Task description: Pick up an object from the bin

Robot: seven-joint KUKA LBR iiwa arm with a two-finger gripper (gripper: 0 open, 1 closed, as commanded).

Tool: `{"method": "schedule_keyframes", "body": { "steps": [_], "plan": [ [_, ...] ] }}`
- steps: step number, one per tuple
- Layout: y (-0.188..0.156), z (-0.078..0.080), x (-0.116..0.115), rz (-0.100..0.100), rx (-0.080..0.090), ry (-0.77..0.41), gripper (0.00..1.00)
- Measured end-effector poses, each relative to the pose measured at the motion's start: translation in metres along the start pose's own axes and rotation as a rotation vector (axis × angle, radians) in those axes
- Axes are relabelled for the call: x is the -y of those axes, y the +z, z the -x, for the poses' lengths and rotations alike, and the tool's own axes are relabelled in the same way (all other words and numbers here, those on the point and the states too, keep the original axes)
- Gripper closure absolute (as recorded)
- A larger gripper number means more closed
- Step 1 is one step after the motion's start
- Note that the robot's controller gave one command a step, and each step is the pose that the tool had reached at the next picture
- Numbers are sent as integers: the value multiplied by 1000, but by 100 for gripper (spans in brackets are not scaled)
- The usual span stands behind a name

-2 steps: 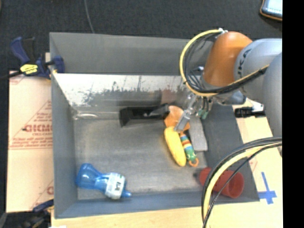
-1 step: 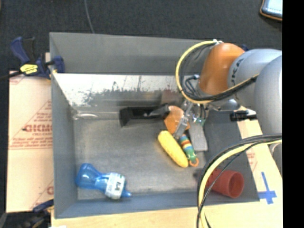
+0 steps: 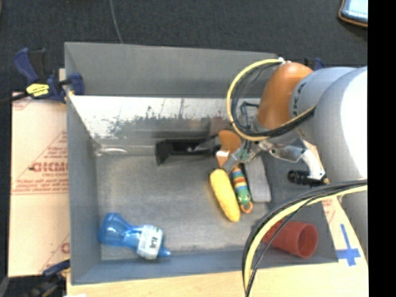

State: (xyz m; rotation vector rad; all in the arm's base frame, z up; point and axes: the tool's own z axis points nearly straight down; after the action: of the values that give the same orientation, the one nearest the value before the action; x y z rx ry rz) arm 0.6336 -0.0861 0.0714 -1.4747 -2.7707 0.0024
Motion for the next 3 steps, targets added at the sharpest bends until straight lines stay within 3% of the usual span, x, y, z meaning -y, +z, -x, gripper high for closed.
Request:
{"method": "schedule_keyframes", "body": {
  "steps": [1, 3],
  "plan": [
    [0, 0, 0, 0, 0, -1, 100],
    [-39, 1, 1, 3, 4, -4, 100]
  ]
}}
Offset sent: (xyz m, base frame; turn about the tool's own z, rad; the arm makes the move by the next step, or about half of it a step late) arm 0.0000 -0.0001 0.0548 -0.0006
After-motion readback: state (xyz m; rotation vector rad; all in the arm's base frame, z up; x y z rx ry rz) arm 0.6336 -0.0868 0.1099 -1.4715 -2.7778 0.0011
